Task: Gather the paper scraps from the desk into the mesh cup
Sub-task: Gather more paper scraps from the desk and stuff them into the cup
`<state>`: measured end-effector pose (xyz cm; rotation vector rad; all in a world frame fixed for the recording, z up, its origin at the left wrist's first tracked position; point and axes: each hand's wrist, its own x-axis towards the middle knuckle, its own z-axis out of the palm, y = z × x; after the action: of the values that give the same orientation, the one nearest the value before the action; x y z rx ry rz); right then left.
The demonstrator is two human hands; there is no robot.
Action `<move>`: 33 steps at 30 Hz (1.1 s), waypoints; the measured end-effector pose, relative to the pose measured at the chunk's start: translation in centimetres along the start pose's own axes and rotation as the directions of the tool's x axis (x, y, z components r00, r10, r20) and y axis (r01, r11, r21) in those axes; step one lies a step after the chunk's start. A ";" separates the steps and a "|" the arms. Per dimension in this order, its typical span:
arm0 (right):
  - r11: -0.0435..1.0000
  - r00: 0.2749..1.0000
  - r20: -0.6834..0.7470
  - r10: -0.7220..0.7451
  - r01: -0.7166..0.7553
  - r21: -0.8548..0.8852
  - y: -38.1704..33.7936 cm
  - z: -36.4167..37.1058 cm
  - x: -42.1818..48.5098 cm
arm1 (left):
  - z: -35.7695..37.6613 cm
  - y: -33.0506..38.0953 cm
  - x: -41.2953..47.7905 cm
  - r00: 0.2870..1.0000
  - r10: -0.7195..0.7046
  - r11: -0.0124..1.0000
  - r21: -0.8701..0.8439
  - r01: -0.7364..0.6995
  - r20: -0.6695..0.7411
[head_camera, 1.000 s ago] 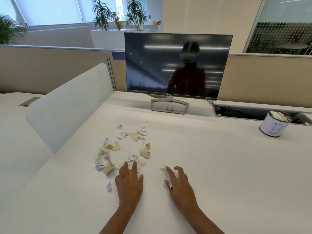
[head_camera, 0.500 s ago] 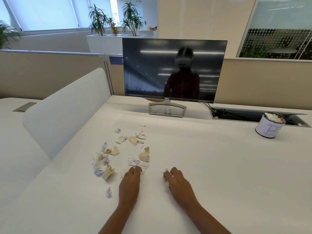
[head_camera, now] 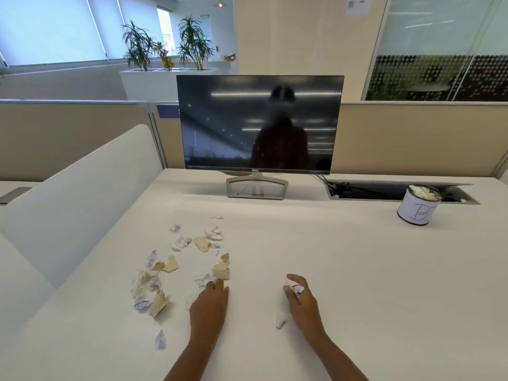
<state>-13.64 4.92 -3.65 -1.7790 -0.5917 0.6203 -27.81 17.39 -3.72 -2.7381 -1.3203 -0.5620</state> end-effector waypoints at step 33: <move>0.820 0.941 0.242 0.235 -0.326 0.471 -0.4 -18.0 5.5 | -1.2 19.9 7.6 0.873 -0.241 0.063 -0.891 0.450 0.424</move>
<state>2.39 -3.85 0.65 -1.3229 -0.2396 1.0437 -8.68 10.21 2.18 -3.2999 -2.3456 -1.9635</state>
